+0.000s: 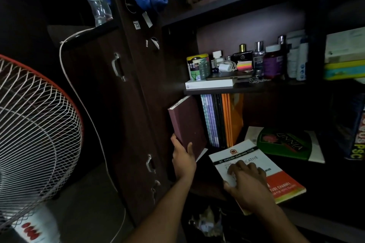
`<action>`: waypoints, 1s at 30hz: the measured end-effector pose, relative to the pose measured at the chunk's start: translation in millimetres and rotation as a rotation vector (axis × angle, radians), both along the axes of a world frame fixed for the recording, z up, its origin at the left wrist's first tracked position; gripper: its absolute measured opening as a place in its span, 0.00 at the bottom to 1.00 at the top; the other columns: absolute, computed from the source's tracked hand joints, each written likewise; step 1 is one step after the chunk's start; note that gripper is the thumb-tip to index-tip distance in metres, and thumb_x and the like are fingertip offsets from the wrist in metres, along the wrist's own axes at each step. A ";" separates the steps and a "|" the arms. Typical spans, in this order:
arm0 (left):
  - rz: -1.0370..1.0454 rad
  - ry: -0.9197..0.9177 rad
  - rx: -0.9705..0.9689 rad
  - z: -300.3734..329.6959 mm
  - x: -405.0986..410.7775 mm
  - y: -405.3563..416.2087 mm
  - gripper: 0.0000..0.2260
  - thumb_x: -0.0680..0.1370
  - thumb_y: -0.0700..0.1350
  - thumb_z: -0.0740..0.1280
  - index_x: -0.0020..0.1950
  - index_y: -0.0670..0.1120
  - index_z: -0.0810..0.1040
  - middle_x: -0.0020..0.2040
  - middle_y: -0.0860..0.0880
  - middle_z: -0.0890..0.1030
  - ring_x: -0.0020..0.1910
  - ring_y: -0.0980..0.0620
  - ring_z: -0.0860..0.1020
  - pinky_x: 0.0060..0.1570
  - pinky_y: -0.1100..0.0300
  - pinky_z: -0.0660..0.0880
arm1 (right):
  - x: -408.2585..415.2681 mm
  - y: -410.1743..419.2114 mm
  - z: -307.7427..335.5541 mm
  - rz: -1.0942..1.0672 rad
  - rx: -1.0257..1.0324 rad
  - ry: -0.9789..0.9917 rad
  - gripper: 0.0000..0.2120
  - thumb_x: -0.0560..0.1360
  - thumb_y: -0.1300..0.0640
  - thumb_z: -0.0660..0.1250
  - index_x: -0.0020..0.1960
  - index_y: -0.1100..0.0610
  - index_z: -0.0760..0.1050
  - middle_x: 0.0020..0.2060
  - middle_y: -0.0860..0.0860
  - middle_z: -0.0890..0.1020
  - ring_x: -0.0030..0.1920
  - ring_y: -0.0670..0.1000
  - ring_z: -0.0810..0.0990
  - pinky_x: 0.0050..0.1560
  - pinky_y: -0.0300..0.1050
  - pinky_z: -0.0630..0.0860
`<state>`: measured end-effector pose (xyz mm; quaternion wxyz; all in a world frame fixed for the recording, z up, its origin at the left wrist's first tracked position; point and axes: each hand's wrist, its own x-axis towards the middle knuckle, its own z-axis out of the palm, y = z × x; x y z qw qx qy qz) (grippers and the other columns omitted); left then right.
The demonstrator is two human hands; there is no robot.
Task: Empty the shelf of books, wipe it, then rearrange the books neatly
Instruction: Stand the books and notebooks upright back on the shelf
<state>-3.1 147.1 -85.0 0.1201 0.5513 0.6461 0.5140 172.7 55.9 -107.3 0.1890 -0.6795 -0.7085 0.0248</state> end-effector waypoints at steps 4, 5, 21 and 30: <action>0.015 0.053 -0.084 9.2 13.4 9.9 0.28 0.84 0.53 0.60 0.80 0.50 0.52 0.64 0.40 0.79 0.57 0.36 0.80 0.53 0.47 0.76 | -0.4 -0.7 1.6 -0.009 0.006 0.013 0.24 0.74 0.32 0.58 0.65 0.43 0.70 0.63 0.44 0.72 0.64 0.51 0.67 0.69 0.54 0.62; 0.024 0.054 -0.111 12.0 15.9 12.2 0.28 0.84 0.53 0.61 0.80 0.50 0.51 0.64 0.41 0.79 0.58 0.37 0.80 0.53 0.47 0.76 | -0.2 -0.8 1.6 -0.009 0.002 0.015 0.24 0.74 0.32 0.58 0.65 0.43 0.70 0.63 0.45 0.72 0.64 0.51 0.67 0.69 0.54 0.62; 0.047 0.388 0.088 21.0 27.8 33.3 0.31 0.79 0.45 0.69 0.80 0.58 0.62 0.76 0.49 0.56 0.68 0.46 0.64 0.51 0.53 0.79 | 0.5 1.3 4.7 -0.009 -0.024 0.009 0.25 0.74 0.32 0.58 0.66 0.42 0.69 0.64 0.45 0.71 0.64 0.52 0.68 0.69 0.55 0.62; -0.065 0.420 -0.057 49.8 55.8 76.9 0.33 0.78 0.38 0.66 0.81 0.54 0.58 0.74 0.45 0.53 0.64 0.38 0.66 0.56 0.46 0.77 | 2.4 3.3 3.9 0.004 -0.031 0.013 0.25 0.74 0.32 0.58 0.66 0.43 0.69 0.64 0.45 0.71 0.65 0.52 0.67 0.70 0.56 0.61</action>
